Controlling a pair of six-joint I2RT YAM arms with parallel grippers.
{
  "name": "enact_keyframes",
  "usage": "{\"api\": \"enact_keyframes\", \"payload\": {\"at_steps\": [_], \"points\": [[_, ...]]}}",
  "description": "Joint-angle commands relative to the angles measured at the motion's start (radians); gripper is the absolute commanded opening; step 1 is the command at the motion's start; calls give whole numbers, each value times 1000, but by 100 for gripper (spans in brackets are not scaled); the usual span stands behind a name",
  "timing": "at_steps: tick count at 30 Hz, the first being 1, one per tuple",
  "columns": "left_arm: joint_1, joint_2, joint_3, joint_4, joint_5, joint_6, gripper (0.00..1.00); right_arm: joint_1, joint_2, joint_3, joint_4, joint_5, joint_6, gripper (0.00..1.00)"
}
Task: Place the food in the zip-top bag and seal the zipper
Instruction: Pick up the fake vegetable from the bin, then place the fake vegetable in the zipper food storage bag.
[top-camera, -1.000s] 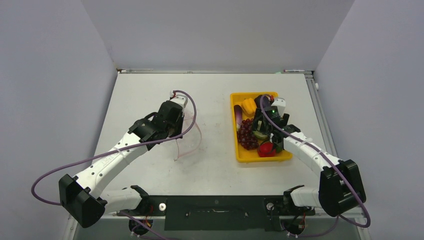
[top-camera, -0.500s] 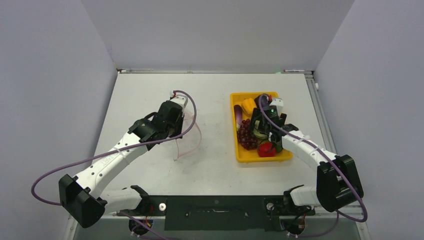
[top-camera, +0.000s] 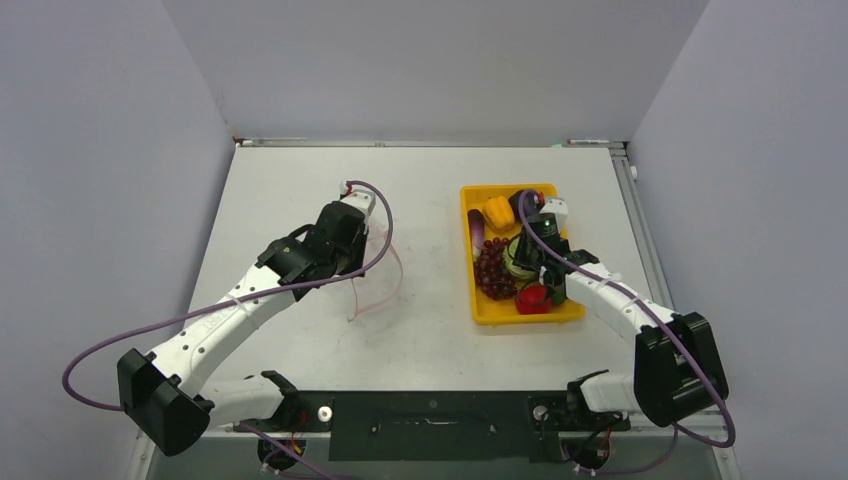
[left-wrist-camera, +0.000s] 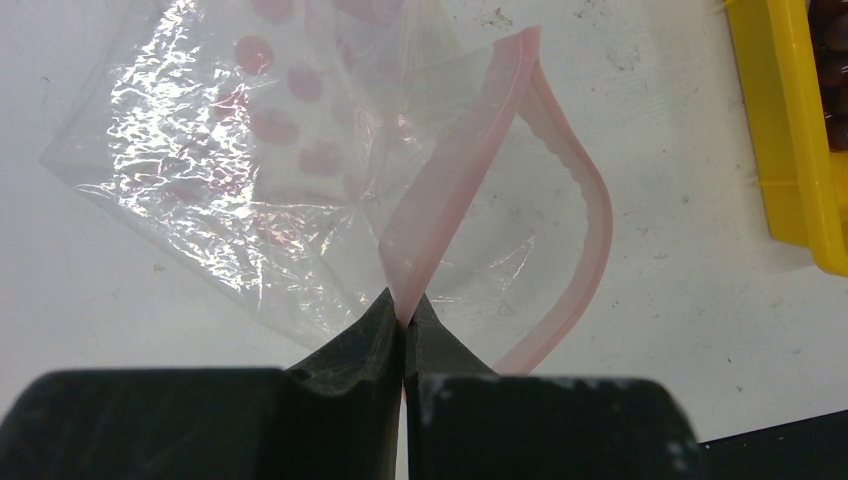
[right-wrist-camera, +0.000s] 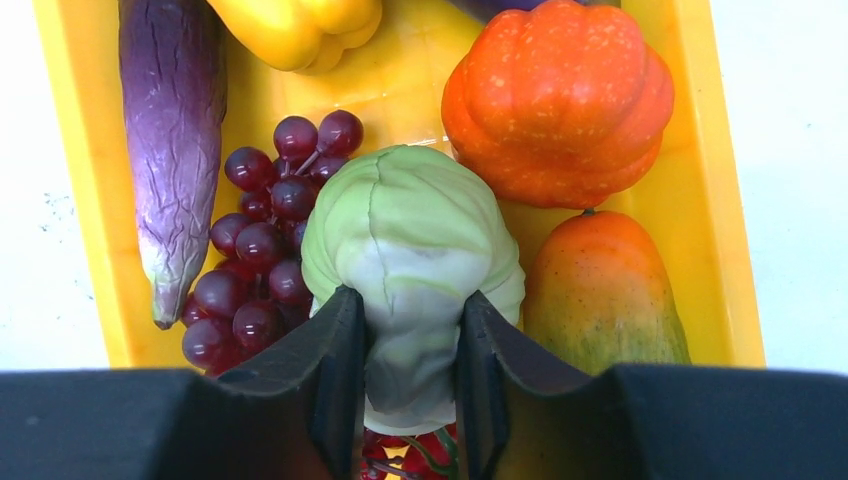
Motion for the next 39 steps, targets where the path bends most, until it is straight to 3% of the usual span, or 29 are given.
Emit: {"api": "enact_keyframes", "payload": {"at_steps": [1, 13, 24, 33, 39], "points": [[7, -27, 2, 44, 1, 2, 0, -2, -67, 2, -1, -15, -4, 17], [6, -28, 1, 47, 10, 0, 0, 1, -191, 105, -86, -43, -39, 14], [7, -25, 1, 48, 18, 0, 0, 27, -239, 186, -85, -358, -61, 15], [7, -26, 1, 48, 21, -1, 0, 159, -258, 234, -47, -491, -43, 15], [7, -29, 2, 51, 25, -1, 0, 222, -248, 220, 73, -617, 36, 15]]}}
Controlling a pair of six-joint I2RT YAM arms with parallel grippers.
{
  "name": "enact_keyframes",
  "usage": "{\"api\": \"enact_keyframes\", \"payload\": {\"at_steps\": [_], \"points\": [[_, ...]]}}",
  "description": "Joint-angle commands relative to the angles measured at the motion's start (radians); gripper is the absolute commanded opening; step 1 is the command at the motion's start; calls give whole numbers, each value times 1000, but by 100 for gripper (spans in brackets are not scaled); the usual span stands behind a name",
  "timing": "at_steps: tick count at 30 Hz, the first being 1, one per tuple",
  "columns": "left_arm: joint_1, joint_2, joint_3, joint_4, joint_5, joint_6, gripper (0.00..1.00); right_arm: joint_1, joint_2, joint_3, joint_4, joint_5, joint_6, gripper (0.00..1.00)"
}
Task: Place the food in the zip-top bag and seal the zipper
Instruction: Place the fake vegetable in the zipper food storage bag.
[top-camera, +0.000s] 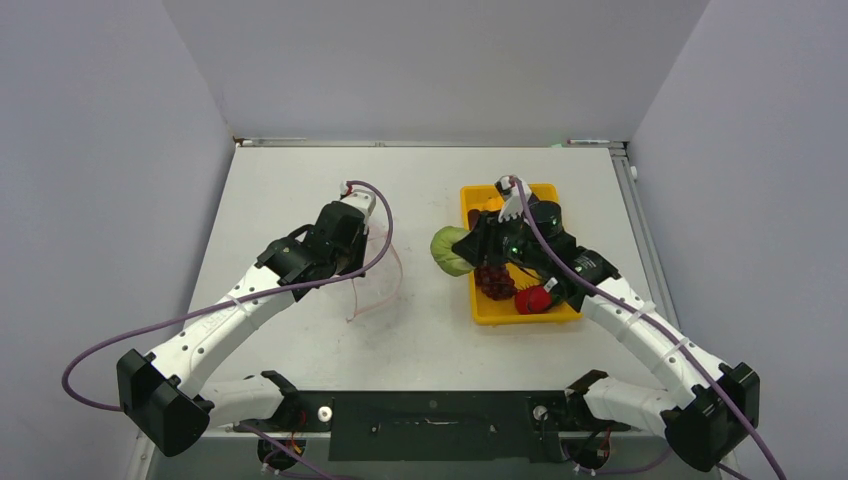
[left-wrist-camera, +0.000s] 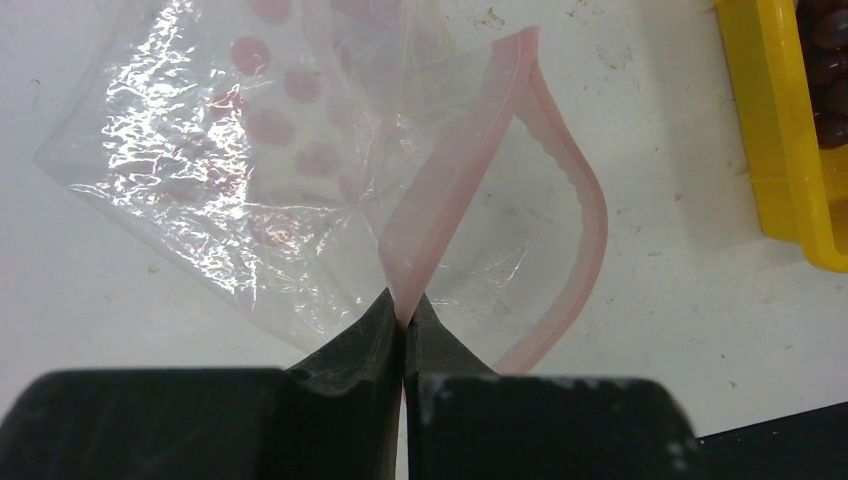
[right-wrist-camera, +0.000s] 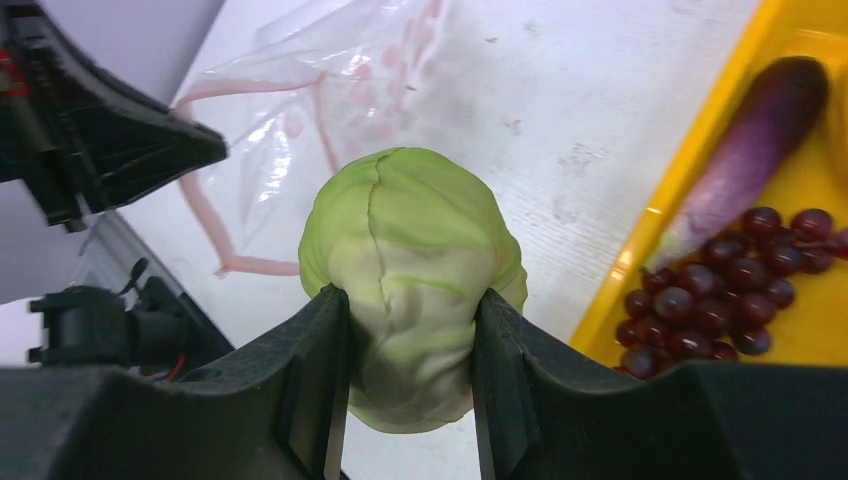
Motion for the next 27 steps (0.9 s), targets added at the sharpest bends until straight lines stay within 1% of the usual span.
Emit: {"api": "enact_keyframes", "payload": {"at_steps": [1, 7, 16, 27], "points": [[7, -27, 2, 50, 17, -1, 0, 38, -14, 33, 163, -117, 72, 15], [7, -30, 1, 52, 28, -1, 0, 140, 35, 56, 214, -107, 98, 15], [6, -36, 0, 56, 47, -1, 0, 283, 136, 92, 264, -27, 111, 15], [7, -48, -2, 63, 69, -1, 0, 328, 237, 106, 336, 33, 129, 15]]}}
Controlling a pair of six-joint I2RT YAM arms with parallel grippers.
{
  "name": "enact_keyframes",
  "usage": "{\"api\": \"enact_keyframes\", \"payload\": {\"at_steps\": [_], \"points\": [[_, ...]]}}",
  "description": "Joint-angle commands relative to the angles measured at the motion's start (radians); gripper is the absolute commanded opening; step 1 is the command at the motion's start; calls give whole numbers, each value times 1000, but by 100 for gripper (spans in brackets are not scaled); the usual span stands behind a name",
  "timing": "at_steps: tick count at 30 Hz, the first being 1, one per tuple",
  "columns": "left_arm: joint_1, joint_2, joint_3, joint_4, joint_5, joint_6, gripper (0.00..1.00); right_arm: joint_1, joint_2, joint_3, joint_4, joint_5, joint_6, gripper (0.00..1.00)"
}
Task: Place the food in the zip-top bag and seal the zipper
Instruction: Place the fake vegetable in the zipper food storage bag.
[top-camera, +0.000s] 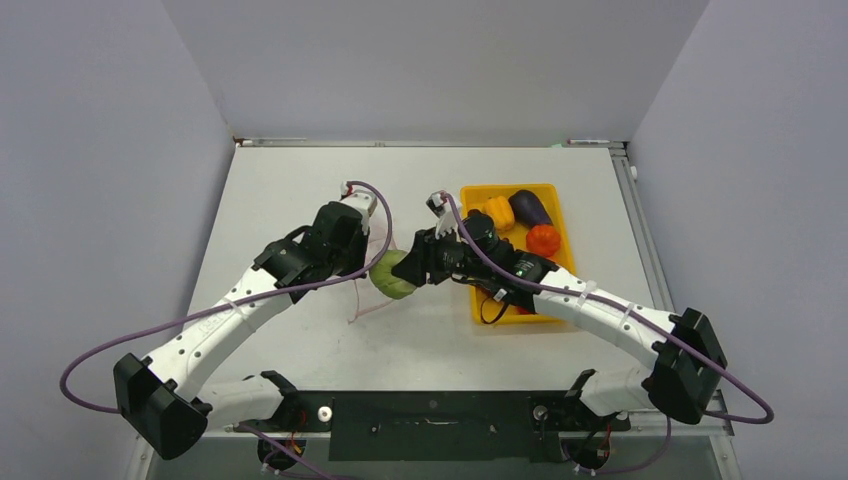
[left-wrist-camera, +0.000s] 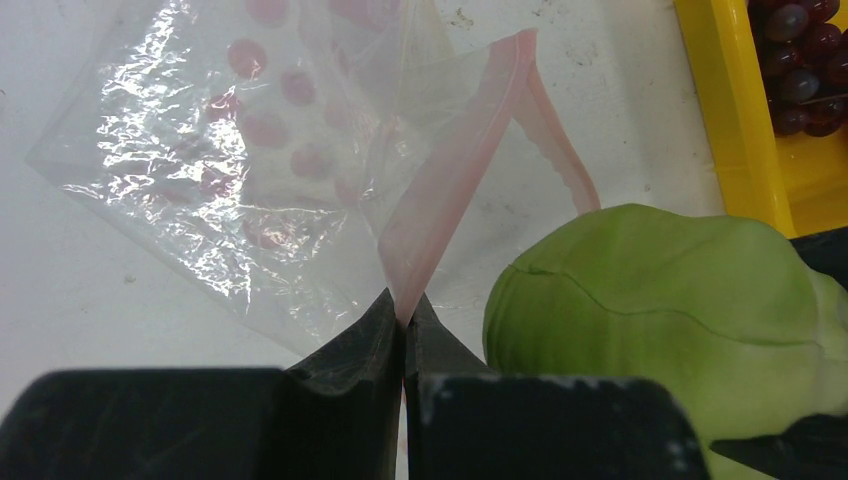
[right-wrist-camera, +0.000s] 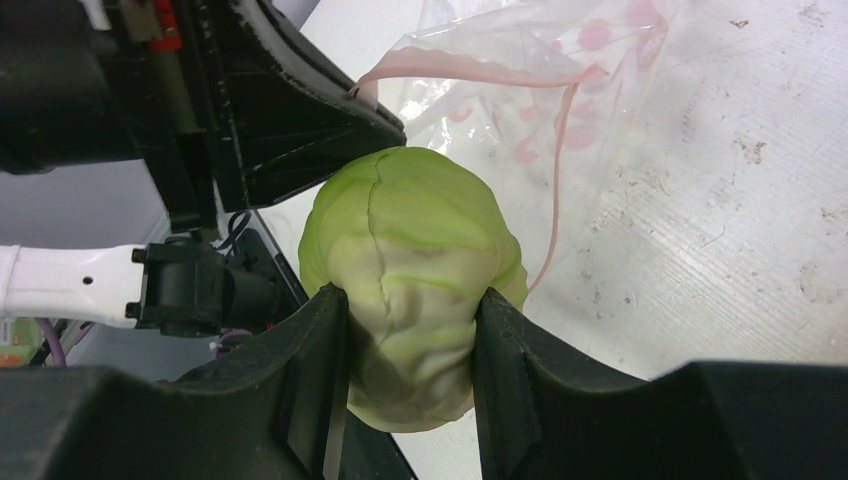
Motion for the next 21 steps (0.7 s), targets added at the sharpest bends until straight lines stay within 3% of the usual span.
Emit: {"api": "enact_keyframes", "payload": {"at_steps": [1, 11, 21], "points": [[7, -34, 2, 54, 26, -1, 0, 15, 34, 48, 121, 40, 19, 15], [8, -70, -9, 88, 95, 5, 0, 59, 124, 96, 105, 149, 0, 15], [13, -114, -25, 135, 188, 5, 0, 132, 218, 183, 31, 390, -30, 20]]}}
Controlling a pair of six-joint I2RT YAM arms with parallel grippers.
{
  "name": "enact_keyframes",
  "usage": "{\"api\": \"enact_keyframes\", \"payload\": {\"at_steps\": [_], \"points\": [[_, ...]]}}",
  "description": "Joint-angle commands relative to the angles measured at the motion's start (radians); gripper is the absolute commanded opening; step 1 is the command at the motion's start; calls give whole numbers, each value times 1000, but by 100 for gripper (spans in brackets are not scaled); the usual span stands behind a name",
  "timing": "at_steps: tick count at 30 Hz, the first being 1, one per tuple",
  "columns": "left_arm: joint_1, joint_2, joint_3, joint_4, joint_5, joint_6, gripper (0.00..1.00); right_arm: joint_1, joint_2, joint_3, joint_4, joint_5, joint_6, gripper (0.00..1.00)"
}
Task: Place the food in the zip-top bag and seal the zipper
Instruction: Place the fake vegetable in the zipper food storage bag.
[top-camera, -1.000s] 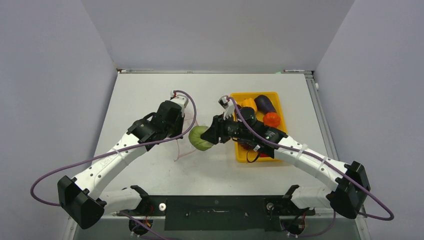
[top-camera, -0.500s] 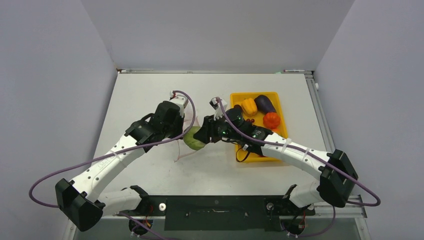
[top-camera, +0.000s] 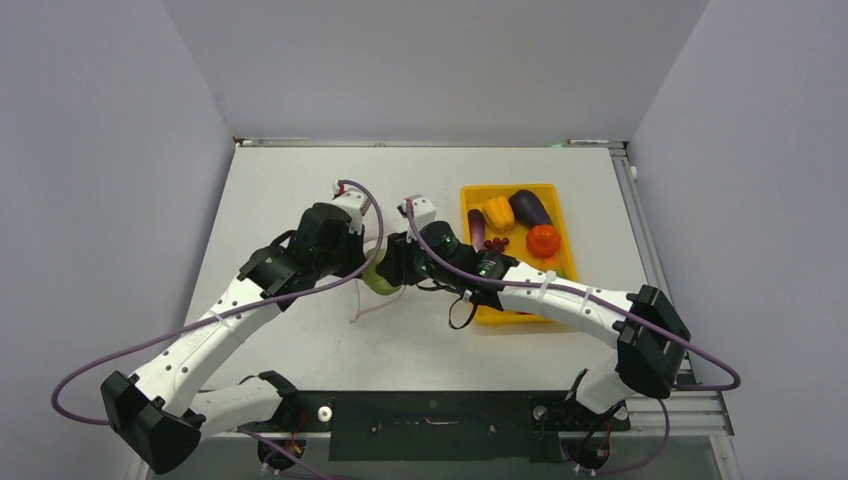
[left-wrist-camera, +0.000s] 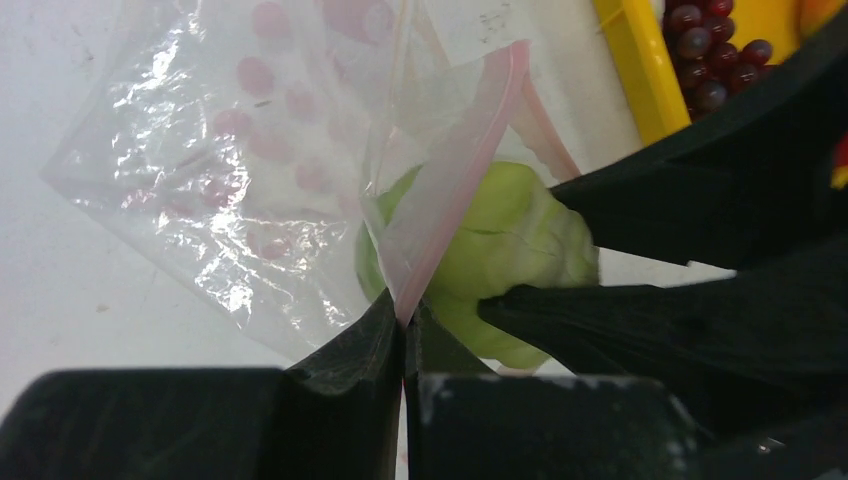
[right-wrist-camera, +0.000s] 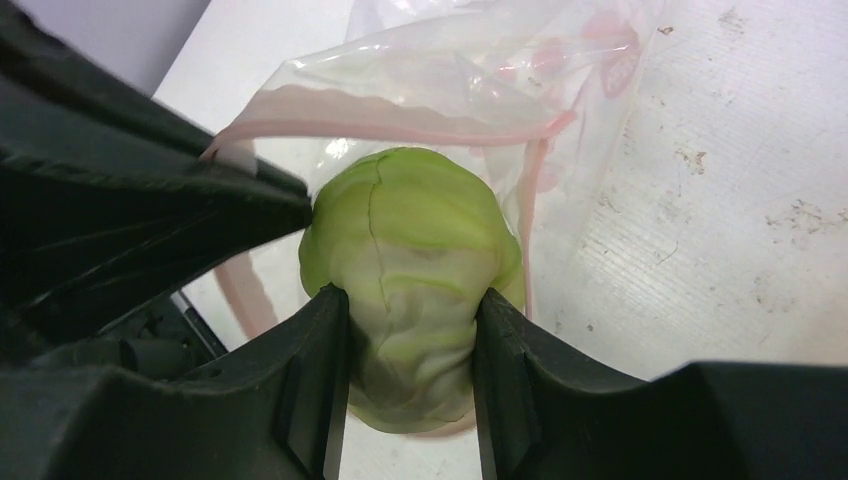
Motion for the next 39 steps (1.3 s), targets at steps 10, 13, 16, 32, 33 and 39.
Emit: {"api": "enact_keyframes", "payload": {"at_steps": [10, 13, 16, 32, 33, 39], "points": [[6, -81, -9, 125, 148, -12, 0, 46, 91, 118, 55, 215, 6, 46], [8, -97, -13, 128, 119, -19, 0, 47, 83, 118, 54, 213, 6, 65], [15, -109, -15, 119, 53, -35, 0, 46, 56, 101, 63, 211, 5, 80], [23, -143, -22, 121, -33, -52, 0, 43, -169, 62, -24, 240, -53, 89], [23, -145, -24, 122, -35, -52, 0, 42, -187, 58, -38, 263, -63, 89], [24, -153, -26, 124, -44, -51, 0, 21, -282, 28, -120, 380, -94, 90]]}}
